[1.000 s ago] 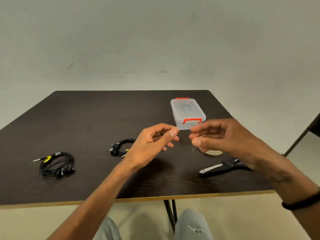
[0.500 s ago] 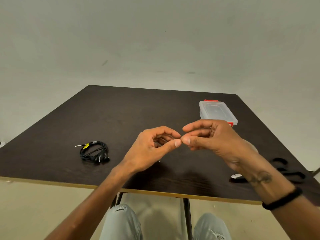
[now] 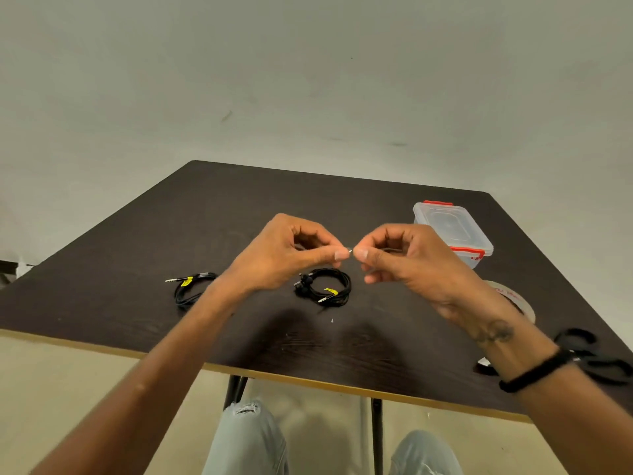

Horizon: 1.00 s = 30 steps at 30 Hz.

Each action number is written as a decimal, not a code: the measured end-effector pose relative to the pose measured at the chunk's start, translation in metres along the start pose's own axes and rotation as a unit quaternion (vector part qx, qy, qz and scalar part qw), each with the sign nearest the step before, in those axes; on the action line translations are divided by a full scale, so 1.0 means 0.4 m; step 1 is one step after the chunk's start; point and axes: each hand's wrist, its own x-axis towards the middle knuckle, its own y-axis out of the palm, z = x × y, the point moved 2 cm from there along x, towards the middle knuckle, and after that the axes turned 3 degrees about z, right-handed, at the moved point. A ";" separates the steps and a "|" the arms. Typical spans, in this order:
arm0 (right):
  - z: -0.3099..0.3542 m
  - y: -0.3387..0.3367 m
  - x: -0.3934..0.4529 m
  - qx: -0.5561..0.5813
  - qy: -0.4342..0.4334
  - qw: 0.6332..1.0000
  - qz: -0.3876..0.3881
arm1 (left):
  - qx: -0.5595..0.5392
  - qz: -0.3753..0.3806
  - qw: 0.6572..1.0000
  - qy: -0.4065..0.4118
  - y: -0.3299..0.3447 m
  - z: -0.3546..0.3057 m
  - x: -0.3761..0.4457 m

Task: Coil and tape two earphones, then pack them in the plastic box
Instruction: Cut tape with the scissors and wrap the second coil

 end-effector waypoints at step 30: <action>-0.145 0.010 0.144 -0.210 0.030 0.973 -0.087 | 0.394 0.056 0.908 -0.133 0.062 0.129 0.085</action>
